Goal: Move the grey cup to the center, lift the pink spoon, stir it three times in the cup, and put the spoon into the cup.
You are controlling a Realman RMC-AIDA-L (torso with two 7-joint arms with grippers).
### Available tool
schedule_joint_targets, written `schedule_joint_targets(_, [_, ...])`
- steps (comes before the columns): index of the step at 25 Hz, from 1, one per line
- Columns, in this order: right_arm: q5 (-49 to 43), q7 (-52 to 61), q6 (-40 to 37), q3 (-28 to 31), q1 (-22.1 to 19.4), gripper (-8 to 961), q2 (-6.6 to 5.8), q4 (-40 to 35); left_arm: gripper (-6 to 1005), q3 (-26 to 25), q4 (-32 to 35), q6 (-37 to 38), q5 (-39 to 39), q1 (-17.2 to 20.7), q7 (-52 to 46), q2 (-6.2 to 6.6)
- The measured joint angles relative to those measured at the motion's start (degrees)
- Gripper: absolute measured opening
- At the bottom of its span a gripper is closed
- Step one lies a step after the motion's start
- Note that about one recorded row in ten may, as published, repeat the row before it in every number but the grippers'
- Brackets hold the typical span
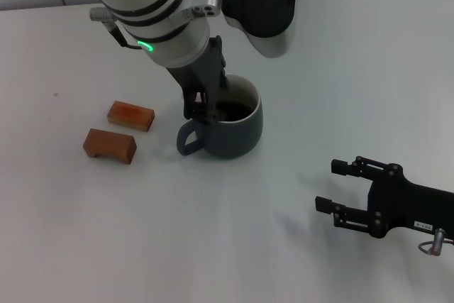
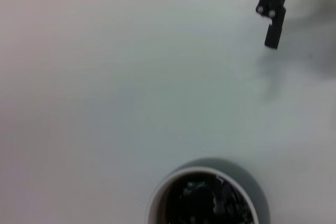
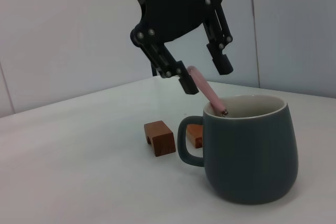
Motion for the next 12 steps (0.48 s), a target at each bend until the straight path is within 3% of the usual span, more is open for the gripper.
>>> schedule_joint_targets(1, [0.0,0.0,0.0,0.0,0.0,752,0.00,0.0,329,0.0,0.0,0.0,0.0,0.0,0.0,0.00])
schedule_joint_targets(6, [0.0,-0.1,0.0,0.0,-0.1,752,0.00,0.0,446,-4.0,7.3,-4.2,-7.0,7.0,2.5,0.25])
schedule_joint_targets(7, [-0.1,-0.1,0.0,0.0,-0.1,752,0.00,0.0,469,-7.5,10.3,-7.6,-13.6,11.1,4.8,0.35])
schedule_joint_targets(9, [-0.1,-0.1,0.0,0.0,0.0,752,0.00,0.0,516,-10.9,11.7,-11.4,-20.4,15.1,7.3,0.45])
schedule_joint_targets(12, [-0.1,-0.1,0.0,0.0,0.1,752,0.00,0.0,532,-15.7,10.2,-17.2,-35.9,21.7,14.6,0.53])
